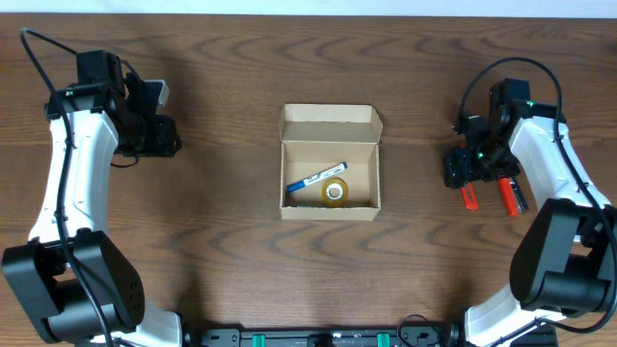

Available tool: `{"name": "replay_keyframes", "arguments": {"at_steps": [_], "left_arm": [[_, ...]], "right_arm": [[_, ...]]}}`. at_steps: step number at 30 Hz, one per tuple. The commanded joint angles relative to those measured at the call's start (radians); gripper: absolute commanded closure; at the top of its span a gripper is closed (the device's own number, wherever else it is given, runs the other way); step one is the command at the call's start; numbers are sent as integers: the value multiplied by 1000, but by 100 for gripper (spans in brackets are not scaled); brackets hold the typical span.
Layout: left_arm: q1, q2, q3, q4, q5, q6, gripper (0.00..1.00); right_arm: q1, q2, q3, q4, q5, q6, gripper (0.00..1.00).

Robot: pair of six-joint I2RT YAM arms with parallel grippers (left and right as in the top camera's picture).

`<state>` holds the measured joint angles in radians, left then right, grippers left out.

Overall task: Pack container
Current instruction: 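Move the right gripper to the red box cutter and grasp it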

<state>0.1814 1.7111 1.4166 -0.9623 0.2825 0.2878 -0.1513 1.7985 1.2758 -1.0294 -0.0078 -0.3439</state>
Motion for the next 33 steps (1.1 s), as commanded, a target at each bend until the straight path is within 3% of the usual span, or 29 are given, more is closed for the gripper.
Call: {"name": "replay_keyframes", "arguments": {"at_steps": [1, 18, 33], "left_arm": [[1, -6, 0, -6, 6, 1, 54], [1, -6, 0, -10, 6, 0, 54], [1, -6, 0, -16, 6, 0, 54]], "right_arm": [[-5, 35, -15, 23, -16, -5, 17], [-22, 152, -14, 107, -20, 18, 18], [-56, 193, -14, 132, -27, 26, 25]]}}
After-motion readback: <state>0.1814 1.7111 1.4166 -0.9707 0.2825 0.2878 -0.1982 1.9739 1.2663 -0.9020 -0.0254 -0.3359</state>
